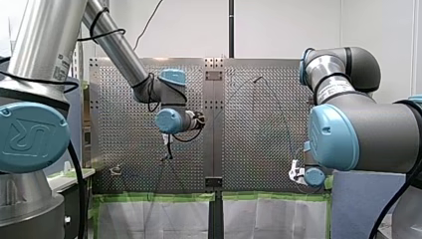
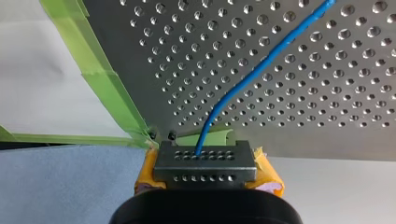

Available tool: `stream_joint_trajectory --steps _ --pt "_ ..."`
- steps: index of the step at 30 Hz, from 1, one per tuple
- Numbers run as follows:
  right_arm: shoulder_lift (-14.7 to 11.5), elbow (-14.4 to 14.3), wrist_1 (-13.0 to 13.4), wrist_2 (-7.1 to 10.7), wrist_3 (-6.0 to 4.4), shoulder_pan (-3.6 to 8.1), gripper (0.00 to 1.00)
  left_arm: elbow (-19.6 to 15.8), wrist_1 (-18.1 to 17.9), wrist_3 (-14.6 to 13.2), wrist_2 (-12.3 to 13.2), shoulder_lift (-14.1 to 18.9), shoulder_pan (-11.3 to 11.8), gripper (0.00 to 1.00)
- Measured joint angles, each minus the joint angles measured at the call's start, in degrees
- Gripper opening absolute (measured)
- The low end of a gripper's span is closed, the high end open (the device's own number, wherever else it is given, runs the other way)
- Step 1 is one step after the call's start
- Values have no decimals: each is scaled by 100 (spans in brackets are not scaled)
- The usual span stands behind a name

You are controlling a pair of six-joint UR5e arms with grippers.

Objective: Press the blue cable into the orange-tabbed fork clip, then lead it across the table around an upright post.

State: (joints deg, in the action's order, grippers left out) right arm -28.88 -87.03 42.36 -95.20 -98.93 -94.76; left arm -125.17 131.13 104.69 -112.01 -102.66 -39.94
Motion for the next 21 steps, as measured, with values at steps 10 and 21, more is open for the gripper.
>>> stream_joint_trajectory --steps 10,21 --pt "0 14 -34 0 -2 -19 0 -550 -508 -246 72 -24 363 100" --pt "-1 14 -69 0 1 -20 0 -1169 -629 -410 744 -469 1059 100"
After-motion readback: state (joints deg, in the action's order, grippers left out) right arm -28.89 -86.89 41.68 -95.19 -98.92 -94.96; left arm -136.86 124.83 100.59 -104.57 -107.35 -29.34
